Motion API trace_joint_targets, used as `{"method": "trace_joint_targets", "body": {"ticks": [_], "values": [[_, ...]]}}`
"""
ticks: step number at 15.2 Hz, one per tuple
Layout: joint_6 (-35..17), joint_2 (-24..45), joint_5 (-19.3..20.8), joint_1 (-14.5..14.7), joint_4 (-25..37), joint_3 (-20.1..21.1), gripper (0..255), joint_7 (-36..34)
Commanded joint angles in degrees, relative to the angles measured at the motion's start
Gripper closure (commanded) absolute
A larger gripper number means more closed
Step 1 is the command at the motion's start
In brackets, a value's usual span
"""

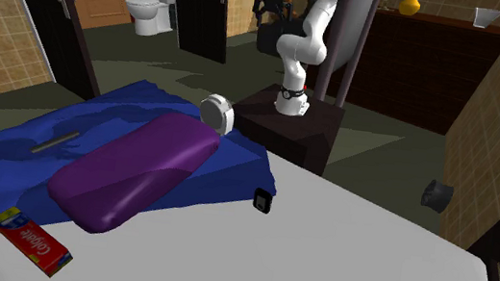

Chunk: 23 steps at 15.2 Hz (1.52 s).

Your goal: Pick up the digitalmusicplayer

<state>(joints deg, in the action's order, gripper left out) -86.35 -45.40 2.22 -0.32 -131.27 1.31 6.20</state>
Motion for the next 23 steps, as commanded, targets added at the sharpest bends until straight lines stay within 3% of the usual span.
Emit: {"method": "trace_joint_targets", "body": {"ticks": [1, 12, 23], "values": [[0.0, 0.0, 0.0, 0.0, 0.0, 0.0, 0, 0.0], [-19.9, 13.6, -2.9, 2.2, -6.5, 4.7, 0, -4.0], [-37.6, 34.3, -2.6, 3.7, -3.7, 9.3, 0, -8.6]]}}
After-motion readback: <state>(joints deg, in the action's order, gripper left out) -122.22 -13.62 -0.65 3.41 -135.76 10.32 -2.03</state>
